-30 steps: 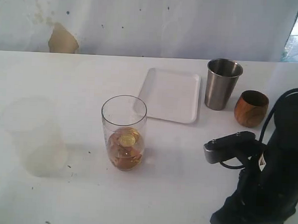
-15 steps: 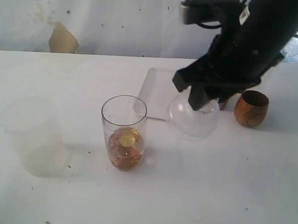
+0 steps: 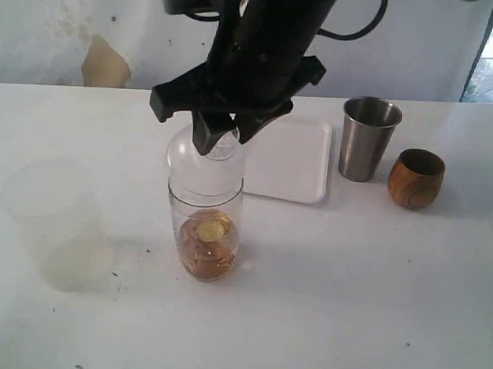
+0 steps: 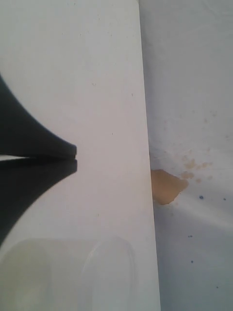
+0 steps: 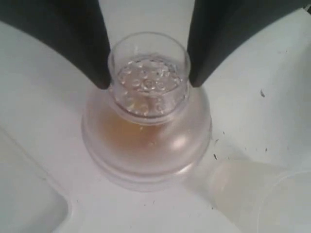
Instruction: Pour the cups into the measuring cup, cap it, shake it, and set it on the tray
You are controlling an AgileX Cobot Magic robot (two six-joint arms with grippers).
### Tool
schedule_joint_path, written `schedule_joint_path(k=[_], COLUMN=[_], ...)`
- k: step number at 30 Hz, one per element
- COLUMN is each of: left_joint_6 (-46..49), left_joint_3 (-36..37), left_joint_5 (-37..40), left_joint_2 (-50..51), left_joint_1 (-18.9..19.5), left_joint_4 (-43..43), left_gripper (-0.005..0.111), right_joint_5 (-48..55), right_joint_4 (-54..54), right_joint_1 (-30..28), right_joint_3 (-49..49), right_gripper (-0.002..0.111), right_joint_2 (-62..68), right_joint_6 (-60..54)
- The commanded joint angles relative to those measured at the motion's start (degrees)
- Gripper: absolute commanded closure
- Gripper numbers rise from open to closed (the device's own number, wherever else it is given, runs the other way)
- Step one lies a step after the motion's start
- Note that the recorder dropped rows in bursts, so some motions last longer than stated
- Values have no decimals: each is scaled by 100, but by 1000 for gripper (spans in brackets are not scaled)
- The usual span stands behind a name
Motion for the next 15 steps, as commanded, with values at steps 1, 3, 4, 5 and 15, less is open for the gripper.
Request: schedule_joint_path(k=[1,3,4,5,15], left_joint_6=[-11,-11,-11,-11,-11], left_joint_3=[0,0,0,0,0], left_joint_5=[-18,-18,-18,-18,-18], left_joint_2=[12,12,12,12,12], left_joint_1=[-4,-4,-4,-4,-4], left_joint_4=[-54,-54,-54,-54,-54], left_gripper=[107,107,107,107,107], right_joint_5=[29,29,29,29,29], right_joint_4=[45,45,45,45,45], right_joint_1=[13,13,13,13,13], right_joint_3=[-48,-48,-48,-48,-385], right_gripper=[108,108,108,108,108], right_joint_2=[142,142,142,129,-307], right_joint_6=[43,43,43,43,135])
